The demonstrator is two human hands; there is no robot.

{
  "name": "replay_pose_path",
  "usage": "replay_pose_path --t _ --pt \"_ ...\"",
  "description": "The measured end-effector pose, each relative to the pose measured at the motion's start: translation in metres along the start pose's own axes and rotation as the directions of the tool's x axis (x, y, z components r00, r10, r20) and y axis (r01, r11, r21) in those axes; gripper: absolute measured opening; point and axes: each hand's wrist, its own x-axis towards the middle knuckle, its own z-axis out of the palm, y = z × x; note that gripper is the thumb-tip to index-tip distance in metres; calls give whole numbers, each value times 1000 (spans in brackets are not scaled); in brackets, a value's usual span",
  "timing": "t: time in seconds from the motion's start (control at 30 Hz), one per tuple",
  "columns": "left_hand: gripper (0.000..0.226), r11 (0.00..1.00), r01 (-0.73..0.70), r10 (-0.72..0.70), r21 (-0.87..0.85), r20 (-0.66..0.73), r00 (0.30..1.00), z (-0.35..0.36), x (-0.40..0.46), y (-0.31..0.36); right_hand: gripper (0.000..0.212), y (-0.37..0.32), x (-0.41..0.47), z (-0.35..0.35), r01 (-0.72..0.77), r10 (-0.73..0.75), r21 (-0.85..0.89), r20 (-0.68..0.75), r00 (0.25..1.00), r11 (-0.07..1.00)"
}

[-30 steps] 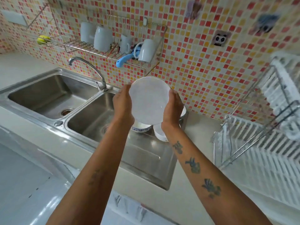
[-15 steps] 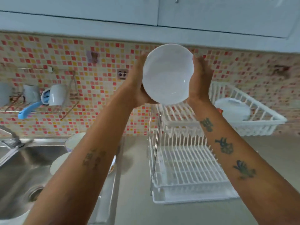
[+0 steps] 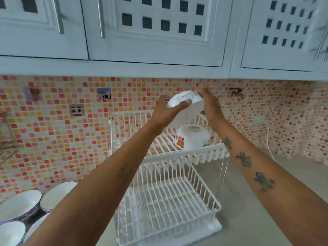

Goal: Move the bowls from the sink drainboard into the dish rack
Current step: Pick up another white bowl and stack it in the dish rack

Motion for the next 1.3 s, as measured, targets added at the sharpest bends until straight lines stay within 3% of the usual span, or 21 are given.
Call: replay_pose_path --t 0.07,0.17,0.3,0.5,0.7,0.93,1.07,1.3 --pt "76 962 -170 176 215 -13 984 21 8 -13 28 10 4 -11 -52 53 -87 -1 999 995" --pt "80 854 -292 296 430 58 953 47 15 -31 29 29 8 -22 -98 95 -155 -28 995 983" --pt "87 800 -309 297 514 107 949 61 24 -45 28 55 10 -31 -30 27 -195 -19 999 980" --pt "101 647 -287 202 706 204 958 60 28 -51 16 75 15 -30 -69 74 -165 23 997 984" --pt "100 593 -289 140 752 258 956 66 30 -50 31 79 16 -33 -169 178 -209 26 984 963" --pt "96 581 -251 35 774 285 958 69 33 -62 27 85 16 -33 -232 264 -319 60 963 919" --pt "94 597 -243 27 764 284 958 65 34 -64 20 85 18 -31 -228 278 -379 84 957 897" --pt "95 613 -210 -16 762 277 961 63 33 -62 28 85 20 -27 -199 268 -460 89 959 865"
